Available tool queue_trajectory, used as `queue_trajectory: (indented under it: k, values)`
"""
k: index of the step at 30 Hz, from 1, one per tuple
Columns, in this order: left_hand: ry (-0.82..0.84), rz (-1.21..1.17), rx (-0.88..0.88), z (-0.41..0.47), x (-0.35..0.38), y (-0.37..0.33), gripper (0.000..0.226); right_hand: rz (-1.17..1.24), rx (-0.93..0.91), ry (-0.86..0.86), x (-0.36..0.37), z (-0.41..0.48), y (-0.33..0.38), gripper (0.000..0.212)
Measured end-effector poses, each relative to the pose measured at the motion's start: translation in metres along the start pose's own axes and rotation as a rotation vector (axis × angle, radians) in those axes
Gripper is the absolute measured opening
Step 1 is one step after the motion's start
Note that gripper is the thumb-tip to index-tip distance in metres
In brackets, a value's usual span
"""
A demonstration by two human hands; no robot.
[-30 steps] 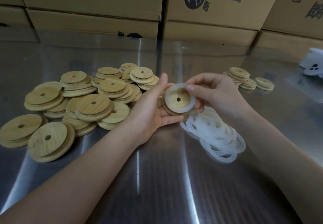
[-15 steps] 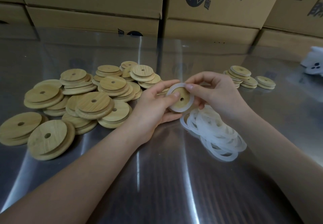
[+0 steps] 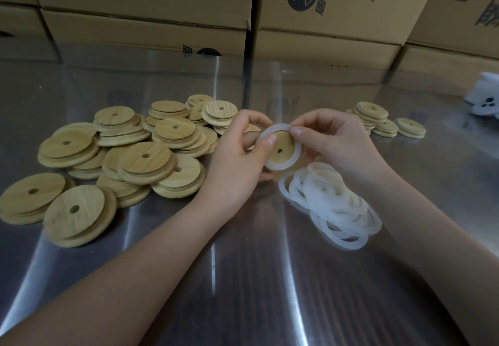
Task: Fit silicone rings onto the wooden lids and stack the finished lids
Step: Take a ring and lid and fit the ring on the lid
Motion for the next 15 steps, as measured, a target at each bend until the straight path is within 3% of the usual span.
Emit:
queue_trajectory:
  k: [15]
  values:
    - [-0.070,0.223,0.156,0.0014,0.0018,0.0019,0.007,-0.012,-0.082,-0.016,0.0003,-0.0016,0.0017,0.014]
Point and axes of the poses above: each hand's wrist, its own z-axis towards the middle knuckle, its own x-axis out of the palm, y = z × x, the point moved 1 cm from there along z, towards the middle knuckle, and after that the axes turned 14 degrees about x, right-handed, at the moved point
